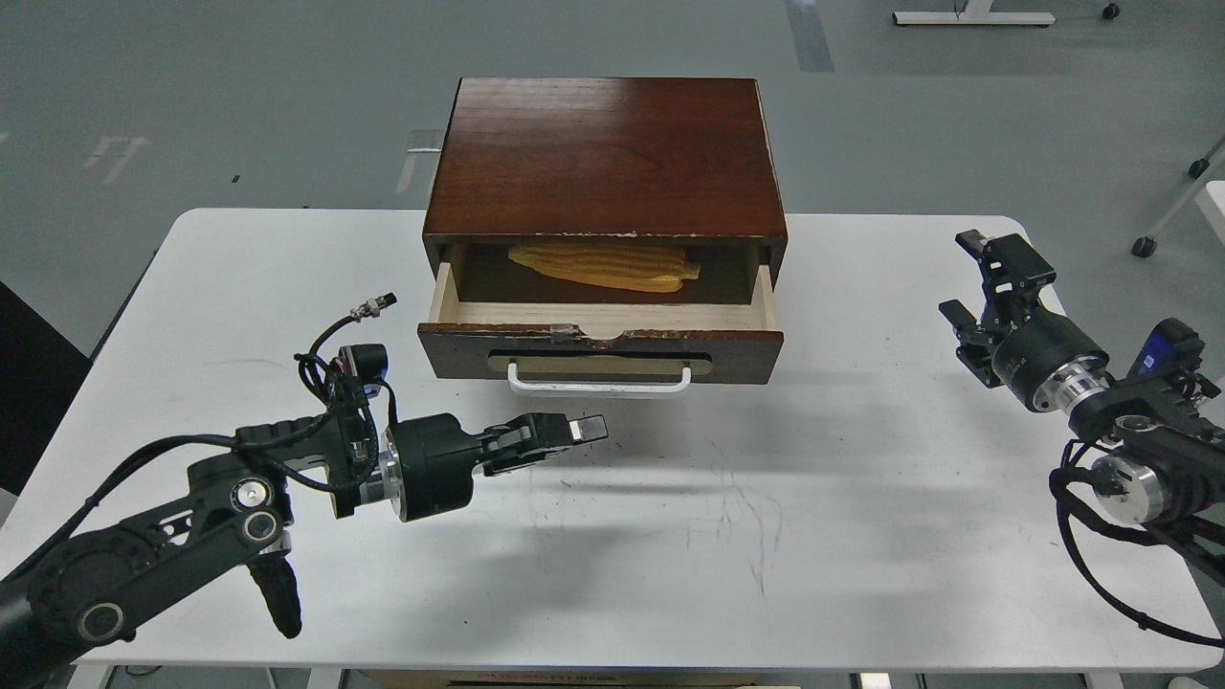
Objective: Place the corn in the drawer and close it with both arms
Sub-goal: 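Move the left gripper to the drawer front below the white handle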
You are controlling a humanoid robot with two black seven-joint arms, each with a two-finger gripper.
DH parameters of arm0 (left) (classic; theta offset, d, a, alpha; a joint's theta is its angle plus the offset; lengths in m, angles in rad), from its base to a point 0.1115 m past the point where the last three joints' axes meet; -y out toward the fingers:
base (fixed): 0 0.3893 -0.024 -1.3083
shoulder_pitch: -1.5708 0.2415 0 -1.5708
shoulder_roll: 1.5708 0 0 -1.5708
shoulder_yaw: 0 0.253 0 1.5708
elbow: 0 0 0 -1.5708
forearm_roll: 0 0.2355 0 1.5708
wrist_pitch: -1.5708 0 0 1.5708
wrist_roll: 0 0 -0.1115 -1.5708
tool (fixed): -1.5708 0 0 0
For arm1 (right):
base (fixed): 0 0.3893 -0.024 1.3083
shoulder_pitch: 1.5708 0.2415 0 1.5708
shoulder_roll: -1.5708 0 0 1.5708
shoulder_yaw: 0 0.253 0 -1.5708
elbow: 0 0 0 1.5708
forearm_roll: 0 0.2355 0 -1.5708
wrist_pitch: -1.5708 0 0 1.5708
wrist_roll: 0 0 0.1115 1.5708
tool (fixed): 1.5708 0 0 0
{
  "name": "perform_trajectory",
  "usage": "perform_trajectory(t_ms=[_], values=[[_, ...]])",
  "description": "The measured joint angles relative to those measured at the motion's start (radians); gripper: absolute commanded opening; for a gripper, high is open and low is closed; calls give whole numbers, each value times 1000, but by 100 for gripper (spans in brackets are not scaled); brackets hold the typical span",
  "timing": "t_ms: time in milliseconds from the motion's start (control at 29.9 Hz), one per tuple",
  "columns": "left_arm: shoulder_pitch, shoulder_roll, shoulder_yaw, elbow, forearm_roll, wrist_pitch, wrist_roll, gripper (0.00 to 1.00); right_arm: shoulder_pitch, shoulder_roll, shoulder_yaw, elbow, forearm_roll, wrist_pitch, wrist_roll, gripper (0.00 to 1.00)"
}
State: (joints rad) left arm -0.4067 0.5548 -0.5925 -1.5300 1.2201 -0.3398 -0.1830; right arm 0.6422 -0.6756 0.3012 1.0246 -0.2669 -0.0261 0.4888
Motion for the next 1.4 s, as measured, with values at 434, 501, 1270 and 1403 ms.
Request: perform_trajectory(t_ms=[434, 501, 1270, 1403], values=[[12, 16, -7, 6, -105, -17, 32, 0, -7, -1, -1, 0, 0, 0, 0, 96], [12, 18, -8, 0, -105, -44, 32, 0, -6, -1, -1, 0, 0, 1, 0, 96], [6, 0, -64, 29, -115, -51, 29, 0, -25, 0, -2, 1, -2, 2, 0, 96], [6, -4, -69, 44, -117, -51, 28, 0, -26, 0, -2, 1, -2, 2, 0, 96]])
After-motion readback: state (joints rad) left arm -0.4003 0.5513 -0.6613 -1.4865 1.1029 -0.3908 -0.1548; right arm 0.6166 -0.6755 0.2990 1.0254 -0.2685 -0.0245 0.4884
